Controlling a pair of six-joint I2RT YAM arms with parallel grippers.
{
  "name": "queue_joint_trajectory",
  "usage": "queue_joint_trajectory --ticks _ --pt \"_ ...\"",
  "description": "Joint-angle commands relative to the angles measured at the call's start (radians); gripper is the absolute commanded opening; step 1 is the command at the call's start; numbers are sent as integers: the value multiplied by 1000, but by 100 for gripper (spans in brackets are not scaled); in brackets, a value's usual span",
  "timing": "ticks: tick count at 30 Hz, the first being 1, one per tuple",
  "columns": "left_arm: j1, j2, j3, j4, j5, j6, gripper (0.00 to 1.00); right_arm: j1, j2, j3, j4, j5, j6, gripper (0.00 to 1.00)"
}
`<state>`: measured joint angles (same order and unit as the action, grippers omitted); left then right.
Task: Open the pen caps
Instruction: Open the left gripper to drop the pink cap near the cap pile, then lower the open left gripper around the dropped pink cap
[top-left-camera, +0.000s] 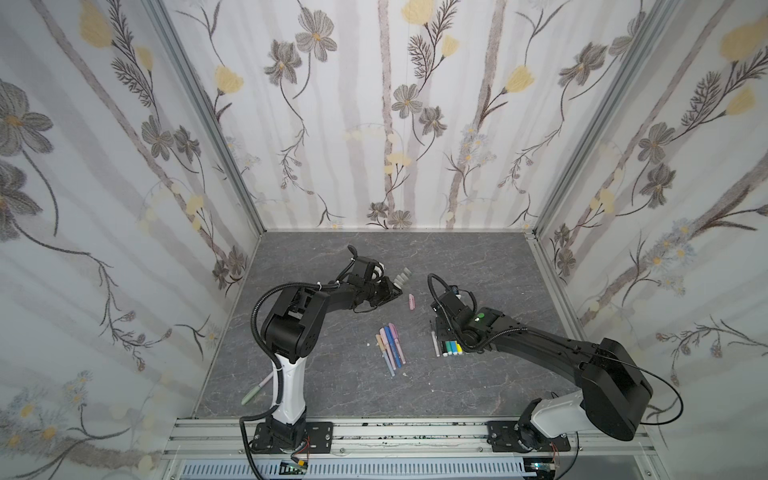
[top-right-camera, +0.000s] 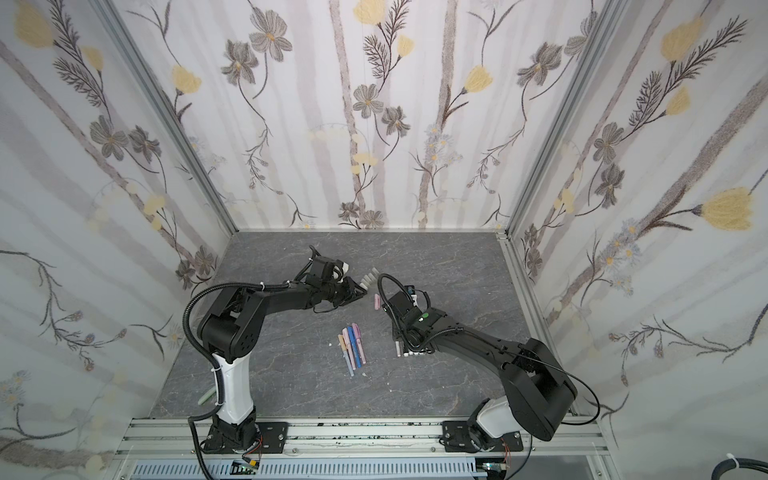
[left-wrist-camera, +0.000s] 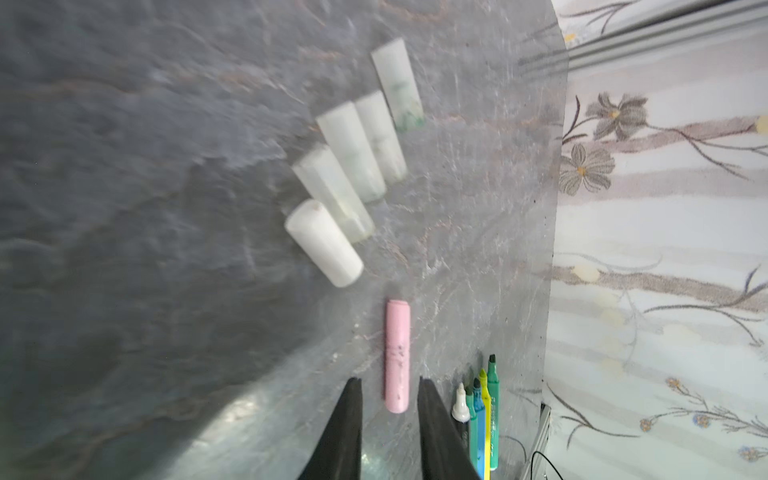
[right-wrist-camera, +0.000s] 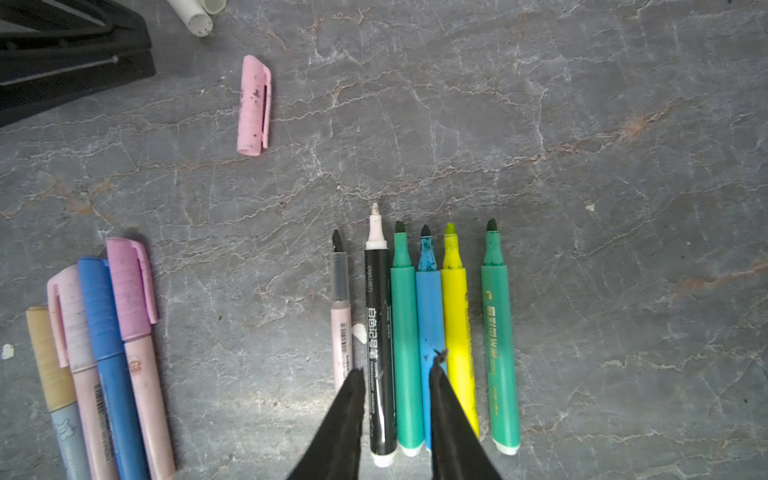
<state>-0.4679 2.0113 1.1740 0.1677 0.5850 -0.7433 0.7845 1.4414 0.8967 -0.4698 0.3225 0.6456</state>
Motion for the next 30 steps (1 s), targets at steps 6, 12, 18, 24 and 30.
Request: queue_joint_trajectory --ticks 6,12,18,24,30 --pt "-64 48 158 -329 -159 117 25 -23 -17 -1 11 6 -4 28" --pt "-99 119 309 -515 -281 171 26 -28 -29 -17 10 8 -3 28" --pt "-119 159 386 -562 -304 180 27 -31 -44 -38 10 8 -1 28" --pt "-131 184 428 -602 -338 188 28 -42 -58 -53 10 8 -6 28" --pt "-143 190 444 -605 -341 189 28 -46 -55 -62 19 2 -11 28"
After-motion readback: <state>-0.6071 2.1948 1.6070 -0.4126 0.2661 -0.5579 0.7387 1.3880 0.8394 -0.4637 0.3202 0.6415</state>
